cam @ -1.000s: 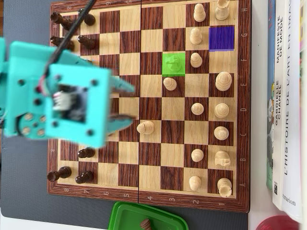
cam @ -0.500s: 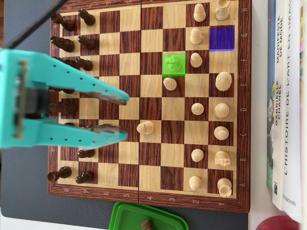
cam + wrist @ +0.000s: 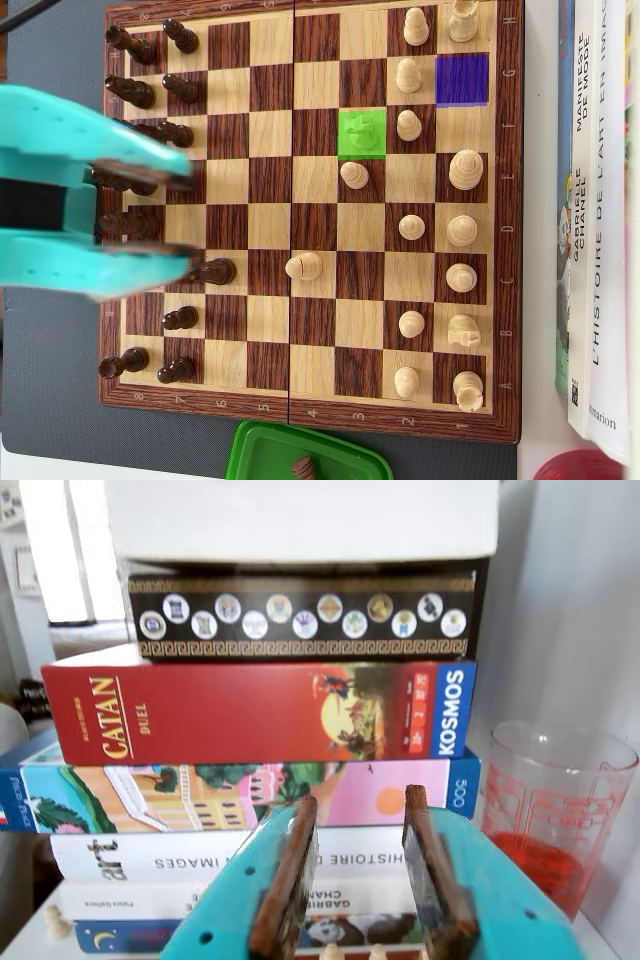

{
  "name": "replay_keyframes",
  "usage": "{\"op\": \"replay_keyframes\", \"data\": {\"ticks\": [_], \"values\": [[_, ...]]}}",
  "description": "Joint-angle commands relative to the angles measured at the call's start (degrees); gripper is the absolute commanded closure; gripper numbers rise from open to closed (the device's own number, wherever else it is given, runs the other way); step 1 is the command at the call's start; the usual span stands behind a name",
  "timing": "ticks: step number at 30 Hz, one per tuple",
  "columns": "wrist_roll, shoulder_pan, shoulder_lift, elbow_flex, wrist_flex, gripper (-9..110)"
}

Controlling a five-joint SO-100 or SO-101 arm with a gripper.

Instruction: Play chess

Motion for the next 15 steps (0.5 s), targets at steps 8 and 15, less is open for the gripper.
{"op": "replay_keyframes", "data": {"ticks": [8,15], "values": [[-0.4,-1.6,11.8,10.6,-19.2,88],[-0.5,-1.6,14.6,12.3,-30.1,88]]}}
